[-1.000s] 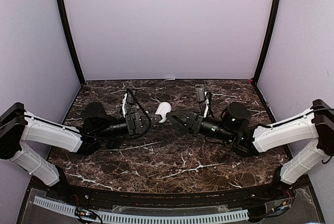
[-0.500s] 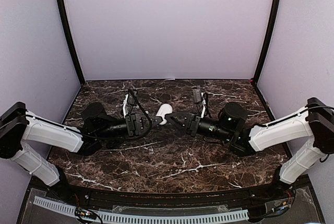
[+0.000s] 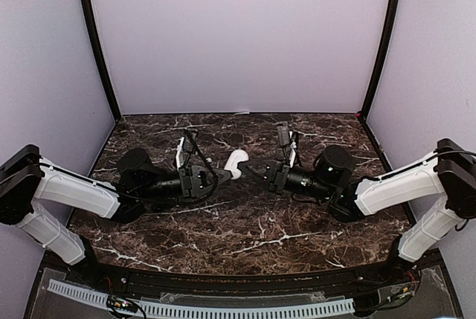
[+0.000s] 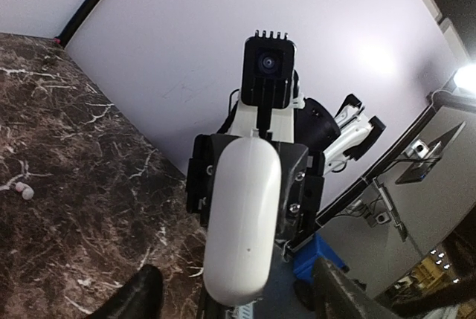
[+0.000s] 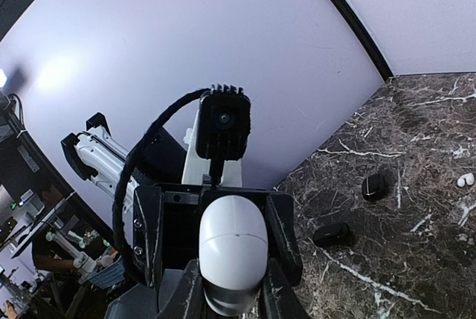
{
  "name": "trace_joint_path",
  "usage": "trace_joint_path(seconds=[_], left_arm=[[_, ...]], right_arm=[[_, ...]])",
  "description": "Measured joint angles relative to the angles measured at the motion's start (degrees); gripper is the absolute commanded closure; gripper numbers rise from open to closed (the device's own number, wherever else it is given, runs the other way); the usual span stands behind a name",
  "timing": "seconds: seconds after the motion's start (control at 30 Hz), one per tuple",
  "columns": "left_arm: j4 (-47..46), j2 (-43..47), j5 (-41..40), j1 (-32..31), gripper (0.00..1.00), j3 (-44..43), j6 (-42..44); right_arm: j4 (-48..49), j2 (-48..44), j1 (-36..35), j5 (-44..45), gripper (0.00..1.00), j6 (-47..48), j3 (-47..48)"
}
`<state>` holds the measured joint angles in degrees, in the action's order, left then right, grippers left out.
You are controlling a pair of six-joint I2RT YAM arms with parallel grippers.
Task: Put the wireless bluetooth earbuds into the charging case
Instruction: Pass from the left arm to the right
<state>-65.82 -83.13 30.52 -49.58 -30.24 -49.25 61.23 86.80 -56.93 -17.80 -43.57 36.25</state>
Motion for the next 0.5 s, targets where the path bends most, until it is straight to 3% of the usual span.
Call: trace_joint_path(seconds=[0.23,0.5], left_arm=[[4.66,3.52,-2.27,0.11,0.01,2.40,5.46],[3.72,16.00,-4.20,2.99,0.01,12.13,17.05]], right_arm=[[-5.66,-4.48,1.60,-1.20,0.81,3.19,-3.17],[-35.39,-12.98,2.54,-5.49,0.79,22.51,3.28]])
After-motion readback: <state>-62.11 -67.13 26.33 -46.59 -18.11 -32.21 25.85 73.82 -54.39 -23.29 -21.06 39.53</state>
